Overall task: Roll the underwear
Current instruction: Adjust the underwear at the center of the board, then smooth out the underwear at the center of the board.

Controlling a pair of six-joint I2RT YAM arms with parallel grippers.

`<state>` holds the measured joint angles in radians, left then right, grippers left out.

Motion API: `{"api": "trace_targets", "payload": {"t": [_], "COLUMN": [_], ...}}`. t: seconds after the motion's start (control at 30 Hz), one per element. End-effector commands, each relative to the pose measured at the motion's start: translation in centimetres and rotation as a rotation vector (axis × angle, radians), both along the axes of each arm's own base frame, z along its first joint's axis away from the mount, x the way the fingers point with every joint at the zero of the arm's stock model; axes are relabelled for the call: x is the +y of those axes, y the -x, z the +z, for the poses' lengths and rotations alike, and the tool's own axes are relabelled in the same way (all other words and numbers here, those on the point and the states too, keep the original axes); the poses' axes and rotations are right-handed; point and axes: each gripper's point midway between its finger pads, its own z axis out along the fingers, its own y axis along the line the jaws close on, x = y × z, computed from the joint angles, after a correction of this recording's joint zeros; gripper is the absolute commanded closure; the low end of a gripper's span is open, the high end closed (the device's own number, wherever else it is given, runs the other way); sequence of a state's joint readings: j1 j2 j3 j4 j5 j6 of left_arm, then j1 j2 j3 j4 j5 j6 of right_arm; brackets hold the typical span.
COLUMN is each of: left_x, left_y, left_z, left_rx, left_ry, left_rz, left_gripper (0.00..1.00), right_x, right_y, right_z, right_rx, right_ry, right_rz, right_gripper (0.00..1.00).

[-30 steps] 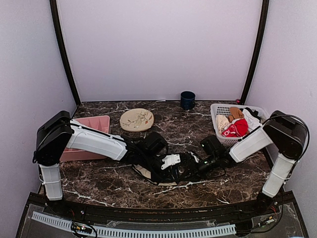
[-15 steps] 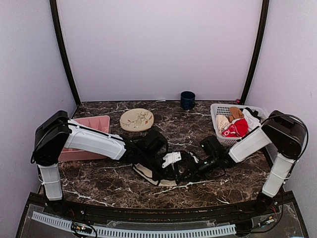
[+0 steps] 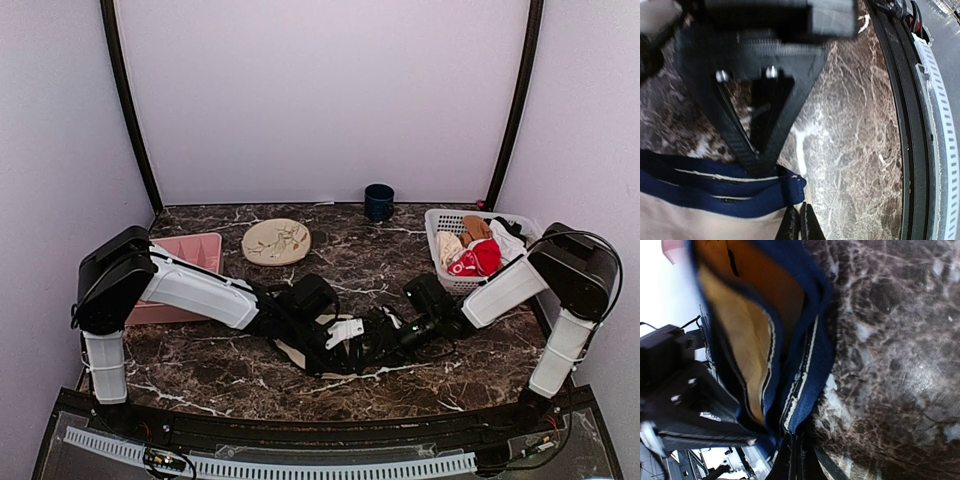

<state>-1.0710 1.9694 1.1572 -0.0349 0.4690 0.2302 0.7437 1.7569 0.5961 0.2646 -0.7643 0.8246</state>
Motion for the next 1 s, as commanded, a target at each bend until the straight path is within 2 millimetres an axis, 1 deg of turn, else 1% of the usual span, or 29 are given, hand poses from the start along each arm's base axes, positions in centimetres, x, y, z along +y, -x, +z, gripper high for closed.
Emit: {"api": "trace_targets", "payload": {"t": [0.0,0.07,0.13,0.2,0.23,0.3,0.37,0.4,0.47,0.5,0.57,0.6,0.63,0.7,0.73,0.77,0.83,0.9,0.97], "left_x": [0.4,0.4,0.3,0.6,0.9,2.2,3.7,4.5,6.0,6.9,8.6,9.4,10.3,11.0,11.0,10.7,9.4,7.5,5.7], "left_y": [1.4,1.3,1.3,0.9,0.6,-1.1,-2.5,-3.2,-4.5,-5.4,-7.0,-7.6,-8.2,-8.6,-8.7,-8.6,-8.1,-7.3,-6.9], "left_z": [-1.4,-0.9,1.1,3.5,4.5,6.0,7.3,7.7,8.5,8.6,8.9,9.1,9.2,9.5,9.6,9.7,9.9,10.4,10.7], "left_rx": [0.073,0.083,0.087,0.087,0.090,0.087,0.083,0.082,0.060,0.049,0.056,0.051,0.045,0.065,0.072,0.084,0.135,0.236,0.334], "left_ry": [-0.025,-0.030,0.006,0.058,0.075,0.095,0.113,0.126,0.136,0.118,0.099,0.092,0.081,0.090,0.097,0.104,0.135,0.183,0.232], "left_rz": [-0.004,0.014,0.035,0.072,0.100,0.181,0.258,0.293,0.367,0.418,0.502,0.542,0.585,0.602,0.597,0.581,0.531,0.468,0.427], "left_gripper": [0.96,0.83,0.73,0.67,0.64,0.56,0.45,0.36,0.15,0.12,0.09,0.03,0.01,0.01,0.01,0.01,0.01,0.01,0.01], "right_x": [-1.2,-1.4,-1.7,-2.0,-2.0,-2.1,-2.0,-1.9,-1.9,-1.9,-2.1,-2.3,-2.6,-3.4,-4.0,-4.5,-5.8,-7.2,-8.2], "right_y": [1.0,0.8,0.1,-1.0,-1.6,-3.0,-4.2,-4.7,-5.6,-6.0,-6.8,-7.3,-7.9,-9.0,-9.6,-10.1,-11.2,-12.4,-13.2], "right_z": [-1.4,-0.8,0.4,1.8,3.2,5.7,8.6,10.1,12.9,14.2,17.5,19.1,20.6,24.0,25.9,27.6,30.4,32.7,34.9], "right_rx": [0.017,-0.010,-0.063,-0.125,-0.167,-0.234,-0.295,-0.318,-0.360,-0.381,-0.424,-0.437,-0.451,-0.478,-0.497,-0.519,-0.553,-0.580,-0.604], "right_ry": [0.084,0.098,0.114,0.129,0.119,0.108,0.072,0.049,0.008,-0.009,-0.051,-0.068,-0.084,-0.133,-0.158,-0.187,-0.213,-0.232,-0.275], "right_rz": [0.004,0.011,0.008,0.004,0.000,-0.015,-0.039,-0.054,-0.082,-0.097,-0.137,-0.166,-0.202,-0.272,-0.314,-0.348,-0.439,-0.538,-0.613], "right_gripper": [1.00,0.99,0.92,0.85,0.83,0.78,0.67,0.60,0.49,0.43,0.33,0.29,0.24,0.12,0.02,0.00,0.00,0.01,0.01]}}
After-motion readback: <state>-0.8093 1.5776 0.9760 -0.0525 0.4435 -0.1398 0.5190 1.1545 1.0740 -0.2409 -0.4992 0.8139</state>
